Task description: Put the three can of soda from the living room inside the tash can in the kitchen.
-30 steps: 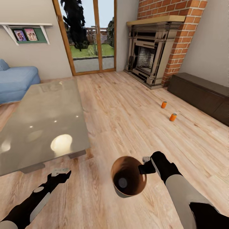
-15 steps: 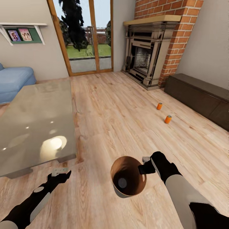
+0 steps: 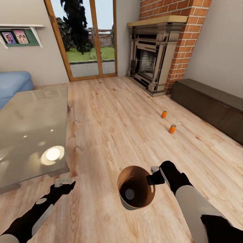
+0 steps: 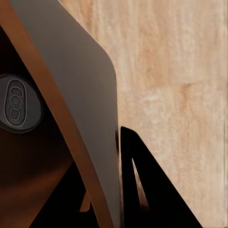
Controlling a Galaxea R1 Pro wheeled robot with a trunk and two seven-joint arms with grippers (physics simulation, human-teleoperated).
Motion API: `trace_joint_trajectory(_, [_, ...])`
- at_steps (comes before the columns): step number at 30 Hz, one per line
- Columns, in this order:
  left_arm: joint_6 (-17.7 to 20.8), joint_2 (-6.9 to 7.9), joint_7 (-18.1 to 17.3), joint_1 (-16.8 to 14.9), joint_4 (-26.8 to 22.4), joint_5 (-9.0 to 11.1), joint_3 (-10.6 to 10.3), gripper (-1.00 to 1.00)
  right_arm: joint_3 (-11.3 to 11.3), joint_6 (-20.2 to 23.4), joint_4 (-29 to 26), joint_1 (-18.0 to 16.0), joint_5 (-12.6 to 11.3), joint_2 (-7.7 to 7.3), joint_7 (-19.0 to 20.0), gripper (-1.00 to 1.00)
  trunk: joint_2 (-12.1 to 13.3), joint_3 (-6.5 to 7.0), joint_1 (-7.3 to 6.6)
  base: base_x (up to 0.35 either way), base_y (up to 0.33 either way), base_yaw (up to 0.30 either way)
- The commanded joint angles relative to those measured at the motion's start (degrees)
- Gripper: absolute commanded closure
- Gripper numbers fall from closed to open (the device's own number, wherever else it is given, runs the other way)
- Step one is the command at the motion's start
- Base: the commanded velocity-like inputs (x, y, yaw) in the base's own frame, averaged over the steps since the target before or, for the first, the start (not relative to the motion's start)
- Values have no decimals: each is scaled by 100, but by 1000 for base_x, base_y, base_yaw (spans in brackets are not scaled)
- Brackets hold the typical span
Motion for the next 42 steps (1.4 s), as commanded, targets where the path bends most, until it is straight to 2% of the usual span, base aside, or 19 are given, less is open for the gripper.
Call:
trace_joint_trajectory(1, [0, 0, 0, 1, 0, 0, 0, -100, -11, 43, 0, -2, -165, 3, 36, 100, 0, 1, 0, 129, -303, 0])
trace_joint_trajectory(20, [0, -1, 5, 1, 0, -9, 0, -100, -20, 90, 0, -2, -167, 53, 7, 100, 0, 1, 0, 129, -303, -14])
trace_joint_trajectory(42, [-70, -9, 5, 2, 119, -9, -9, -100, -21, 93, 0, -2, -165, 77, -4, 100, 0, 1, 0, 141, -302, -235])
